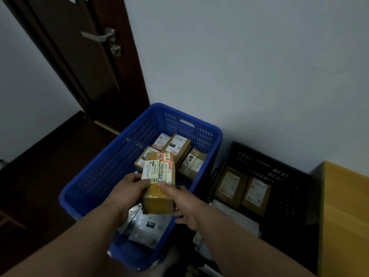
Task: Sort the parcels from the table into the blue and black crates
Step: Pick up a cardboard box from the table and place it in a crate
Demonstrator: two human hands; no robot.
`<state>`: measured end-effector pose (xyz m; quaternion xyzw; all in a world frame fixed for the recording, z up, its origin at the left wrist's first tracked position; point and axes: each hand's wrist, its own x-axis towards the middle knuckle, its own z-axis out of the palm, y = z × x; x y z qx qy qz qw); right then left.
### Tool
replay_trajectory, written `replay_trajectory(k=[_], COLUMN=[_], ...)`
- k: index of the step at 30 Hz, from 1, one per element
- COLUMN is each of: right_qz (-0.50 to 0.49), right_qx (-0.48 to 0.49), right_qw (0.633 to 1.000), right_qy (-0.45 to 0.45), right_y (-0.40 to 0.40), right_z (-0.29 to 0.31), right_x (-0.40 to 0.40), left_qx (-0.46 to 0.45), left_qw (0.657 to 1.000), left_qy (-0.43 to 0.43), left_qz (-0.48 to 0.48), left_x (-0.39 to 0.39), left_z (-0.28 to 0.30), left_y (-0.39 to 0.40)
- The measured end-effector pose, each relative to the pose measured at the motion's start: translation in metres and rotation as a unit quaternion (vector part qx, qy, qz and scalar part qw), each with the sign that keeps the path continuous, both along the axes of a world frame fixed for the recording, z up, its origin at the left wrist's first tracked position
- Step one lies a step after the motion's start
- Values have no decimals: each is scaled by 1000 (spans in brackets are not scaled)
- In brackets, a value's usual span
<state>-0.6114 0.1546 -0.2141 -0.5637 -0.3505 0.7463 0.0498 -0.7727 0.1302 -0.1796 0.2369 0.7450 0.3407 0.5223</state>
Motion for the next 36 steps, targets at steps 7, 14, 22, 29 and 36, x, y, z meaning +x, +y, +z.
replay_trajectory(k=[7,14,22,29,36], right_qz=[-20,-72,-196,-269,-288], right_qx=[-28,-56,-66,-37,13], right_qw=[999,995,978,960,956], right_qy=[-18,-41,-42,-75,-55], right_y=[42,82,119,139,204], right_z=[-28,-49,-91,-124,-149], right_x=[-38,-84,-177,-189,-190], left_qx=[-30,-51,-101,-57,39], left_qw=[999,996,980,978,957], left_qy=[-12,-25,-51,-10,176], left_qz=[-9,-67,-166,-202,-228], left_x=[-31,-80,-164,-166,-157], left_z=[-29,-64,-104,-137,-160], left_y=[42,103,151,177,226])
